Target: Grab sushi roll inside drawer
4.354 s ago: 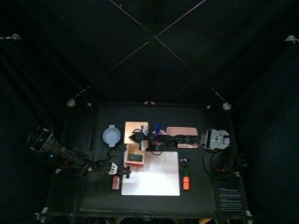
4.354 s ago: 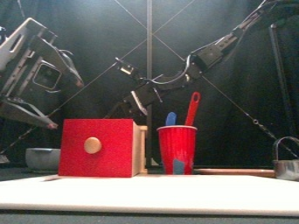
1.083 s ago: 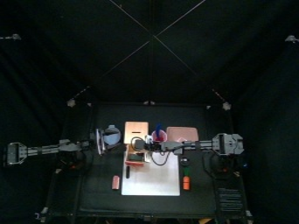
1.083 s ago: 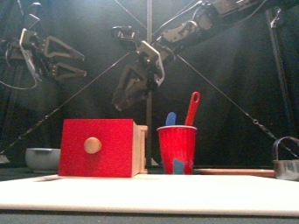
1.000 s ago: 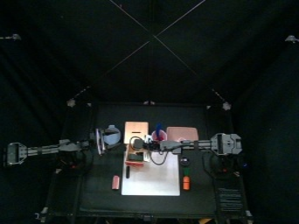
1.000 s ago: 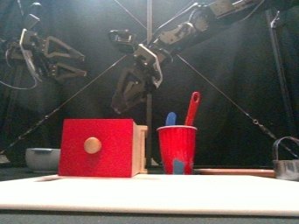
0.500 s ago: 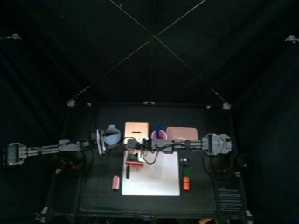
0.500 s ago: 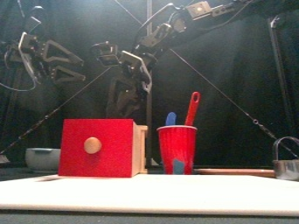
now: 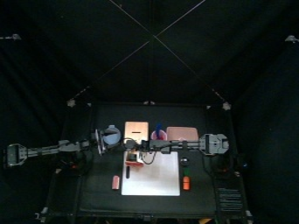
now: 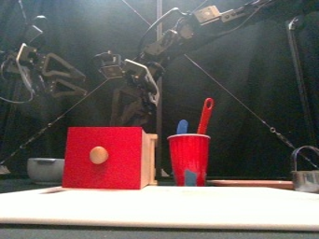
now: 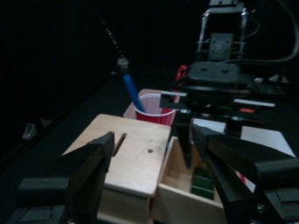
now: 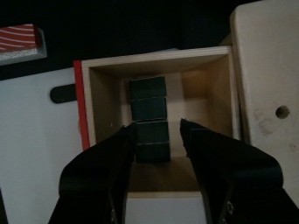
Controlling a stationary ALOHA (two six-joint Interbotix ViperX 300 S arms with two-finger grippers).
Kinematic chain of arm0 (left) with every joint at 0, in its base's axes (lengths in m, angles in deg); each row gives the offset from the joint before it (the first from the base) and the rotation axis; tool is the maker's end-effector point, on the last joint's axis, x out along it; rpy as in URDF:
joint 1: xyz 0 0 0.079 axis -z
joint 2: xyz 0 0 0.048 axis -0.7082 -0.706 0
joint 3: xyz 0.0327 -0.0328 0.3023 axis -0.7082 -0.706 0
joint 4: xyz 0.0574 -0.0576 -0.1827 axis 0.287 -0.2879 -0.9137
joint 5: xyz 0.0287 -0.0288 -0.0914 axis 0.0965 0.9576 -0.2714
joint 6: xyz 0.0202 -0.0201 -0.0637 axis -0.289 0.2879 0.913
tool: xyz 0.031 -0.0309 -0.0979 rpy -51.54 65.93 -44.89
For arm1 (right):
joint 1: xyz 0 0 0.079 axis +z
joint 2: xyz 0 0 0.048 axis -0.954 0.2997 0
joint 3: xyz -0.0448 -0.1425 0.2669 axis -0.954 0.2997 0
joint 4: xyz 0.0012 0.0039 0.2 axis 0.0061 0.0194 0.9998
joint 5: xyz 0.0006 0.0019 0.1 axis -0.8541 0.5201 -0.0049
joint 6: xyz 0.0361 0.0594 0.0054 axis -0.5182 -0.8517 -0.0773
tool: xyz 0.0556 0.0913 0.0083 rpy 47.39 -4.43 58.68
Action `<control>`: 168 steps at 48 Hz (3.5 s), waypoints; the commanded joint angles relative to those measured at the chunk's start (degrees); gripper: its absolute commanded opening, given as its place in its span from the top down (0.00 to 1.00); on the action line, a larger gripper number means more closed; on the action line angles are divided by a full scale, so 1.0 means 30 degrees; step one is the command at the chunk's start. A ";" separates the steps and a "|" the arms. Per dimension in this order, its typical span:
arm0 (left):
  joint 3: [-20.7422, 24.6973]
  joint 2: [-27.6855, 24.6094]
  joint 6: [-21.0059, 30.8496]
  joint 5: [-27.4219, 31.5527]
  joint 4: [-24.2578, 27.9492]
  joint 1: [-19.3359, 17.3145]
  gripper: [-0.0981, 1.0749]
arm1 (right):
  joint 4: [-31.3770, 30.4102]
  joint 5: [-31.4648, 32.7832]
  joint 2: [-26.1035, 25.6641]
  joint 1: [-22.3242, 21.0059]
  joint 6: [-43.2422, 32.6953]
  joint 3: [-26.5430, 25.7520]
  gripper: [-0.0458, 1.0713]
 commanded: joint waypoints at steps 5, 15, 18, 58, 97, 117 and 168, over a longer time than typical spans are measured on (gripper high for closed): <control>0.0264 0.0000 0.0029 -0.0059 -0.0439 -0.1611 0.06 | 0.0059 -0.0029 -0.0410 -0.0059 0.0059 -0.0234 0.23; 0.0264 0.0000 0.0000 0.0000 -0.0498 -0.1787 0.06 | 0.0000 0.0000 -0.0205 -0.0029 0.0088 -0.0176 0.22; 0.0264 0.0000 0.0000 0.0000 -0.0498 -0.1758 0.06 | 0.0000 0.0000 -0.0176 -0.0059 0.0088 -0.0176 0.20; 0.0264 0.0000 0.0000 0.0146 -0.0498 -0.1787 0.06 | -0.0176 0.0967 0.0850 0.0000 0.0117 -0.0850 0.17; 0.0264 0.0000 0.0000 0.0352 -0.0498 -0.1846 0.06 | -0.0850 0.1318 0.1641 0.0029 0.0059 -0.1289 0.19; 0.0234 0.0000 0.0000 0.0352 -0.0498 -0.1846 0.06 | -0.0527 0.1670 0.1377 0.0029 0.0088 -0.1611 0.19; 0.0264 0.0000 0.0000 0.0381 -0.0498 -0.1904 0.06 | -0.0762 0.2607 0.2139 -0.0029 0.0029 -0.2080 0.19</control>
